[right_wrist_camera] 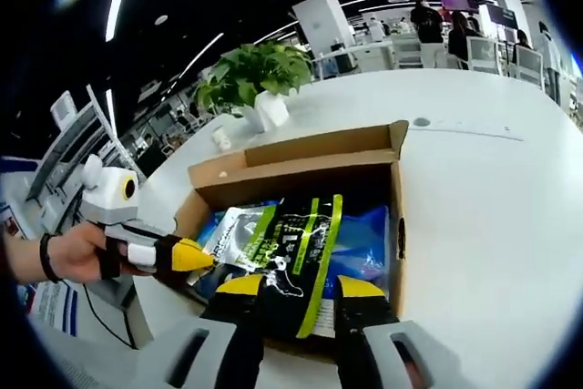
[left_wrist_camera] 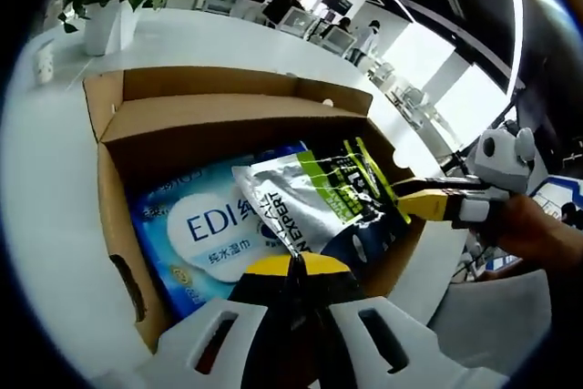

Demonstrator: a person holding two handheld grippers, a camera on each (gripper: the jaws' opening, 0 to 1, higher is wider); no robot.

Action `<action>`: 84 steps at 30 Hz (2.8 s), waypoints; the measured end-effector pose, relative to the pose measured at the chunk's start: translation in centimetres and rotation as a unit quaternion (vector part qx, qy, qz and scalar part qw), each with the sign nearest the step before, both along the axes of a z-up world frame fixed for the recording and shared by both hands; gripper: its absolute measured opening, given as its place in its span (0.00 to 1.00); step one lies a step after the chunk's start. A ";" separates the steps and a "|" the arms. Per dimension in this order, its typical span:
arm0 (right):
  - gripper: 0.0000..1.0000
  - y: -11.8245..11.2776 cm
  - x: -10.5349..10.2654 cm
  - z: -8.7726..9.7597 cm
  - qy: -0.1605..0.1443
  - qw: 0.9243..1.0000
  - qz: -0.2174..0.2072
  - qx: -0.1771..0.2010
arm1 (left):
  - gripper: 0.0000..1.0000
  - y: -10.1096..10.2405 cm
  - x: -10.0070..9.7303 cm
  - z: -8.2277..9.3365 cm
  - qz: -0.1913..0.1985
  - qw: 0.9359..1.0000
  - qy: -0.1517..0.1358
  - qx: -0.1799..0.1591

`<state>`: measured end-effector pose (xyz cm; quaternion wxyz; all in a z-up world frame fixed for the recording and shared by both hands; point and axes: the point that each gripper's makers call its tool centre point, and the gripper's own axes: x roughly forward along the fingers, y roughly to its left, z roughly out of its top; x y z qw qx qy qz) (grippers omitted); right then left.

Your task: Operate the shoe box by opening the lid, removing the specified soft item, and placing it in the target area until the item is outside and the box remains undamaged.

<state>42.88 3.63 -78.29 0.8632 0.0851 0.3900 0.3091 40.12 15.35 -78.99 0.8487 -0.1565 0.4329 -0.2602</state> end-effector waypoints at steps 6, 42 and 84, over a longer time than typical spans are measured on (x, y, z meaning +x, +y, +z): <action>0.16 0.1 0.1 -0.2 0.002 1.000 -0.019 0.012 | 0.00 -0.1 0.1 0.0 0.003 1.000 0.002 -0.004; 0.00 -4.3 1.0 5.0 -0.044 0.995 -0.061 0.071 | 0.00 -3.8 2.3 6.5 -0.033 0.998 -0.058 -0.014; 0.00 -24.0 -2.2 4.3 -0.044 0.984 -0.166 0.048 | 0.00 -23.6 1.7 7.2 -0.171 0.982 -0.070 -0.036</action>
